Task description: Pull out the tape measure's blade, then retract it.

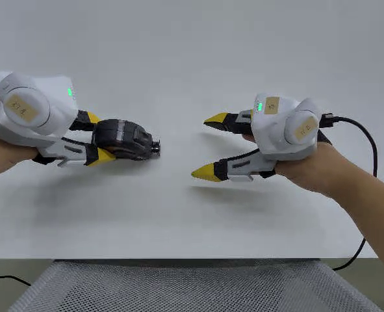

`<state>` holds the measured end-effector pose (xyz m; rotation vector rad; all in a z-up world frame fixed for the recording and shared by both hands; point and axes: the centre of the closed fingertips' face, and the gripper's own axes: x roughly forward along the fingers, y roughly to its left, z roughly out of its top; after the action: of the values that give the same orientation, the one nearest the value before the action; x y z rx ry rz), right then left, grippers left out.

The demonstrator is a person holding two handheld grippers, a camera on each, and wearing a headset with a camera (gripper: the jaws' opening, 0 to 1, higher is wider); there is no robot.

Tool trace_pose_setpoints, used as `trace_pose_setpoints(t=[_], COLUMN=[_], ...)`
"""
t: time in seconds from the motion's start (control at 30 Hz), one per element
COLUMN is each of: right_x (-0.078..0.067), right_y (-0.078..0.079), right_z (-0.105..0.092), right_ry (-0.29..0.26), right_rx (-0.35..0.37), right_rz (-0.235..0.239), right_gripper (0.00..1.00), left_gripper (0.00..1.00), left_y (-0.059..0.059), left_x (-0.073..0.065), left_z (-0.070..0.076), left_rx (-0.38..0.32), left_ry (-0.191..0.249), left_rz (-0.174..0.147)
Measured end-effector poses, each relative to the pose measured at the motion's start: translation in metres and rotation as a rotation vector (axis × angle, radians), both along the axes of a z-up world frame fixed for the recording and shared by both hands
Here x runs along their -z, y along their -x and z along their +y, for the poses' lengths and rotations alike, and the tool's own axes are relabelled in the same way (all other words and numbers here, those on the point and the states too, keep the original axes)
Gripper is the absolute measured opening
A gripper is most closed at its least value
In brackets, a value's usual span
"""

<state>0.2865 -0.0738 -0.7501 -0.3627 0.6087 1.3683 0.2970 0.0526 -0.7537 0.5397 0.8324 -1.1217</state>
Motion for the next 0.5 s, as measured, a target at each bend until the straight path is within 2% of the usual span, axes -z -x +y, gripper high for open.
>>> trace_pose_setpoints(t=[0.07, 0.33, 0.5], right_x=[0.001, 0.008, 0.009], right_y=[0.000, 0.000, -0.003], right_z=[0.001, 0.009, 0.018], right_ry=[0.000, -0.021, -0.052], right_rx=[-0.005, -0.010, -0.003], right_rz=[-0.010, 0.002, 0.007], right_gripper=[0.55, 0.52, 0.48], left_gripper=[0.27, 0.27, 0.27], left_y=[0.000, 0.000, 0.000], left_x=[0.000, 0.001, 0.002], left_z=[0.000, 0.001, 0.001], left_rx=[-0.004, 0.003, 0.002], left_ry=[0.004, 0.001, 0.000], left_rz=[0.001, 0.007, 0.012])
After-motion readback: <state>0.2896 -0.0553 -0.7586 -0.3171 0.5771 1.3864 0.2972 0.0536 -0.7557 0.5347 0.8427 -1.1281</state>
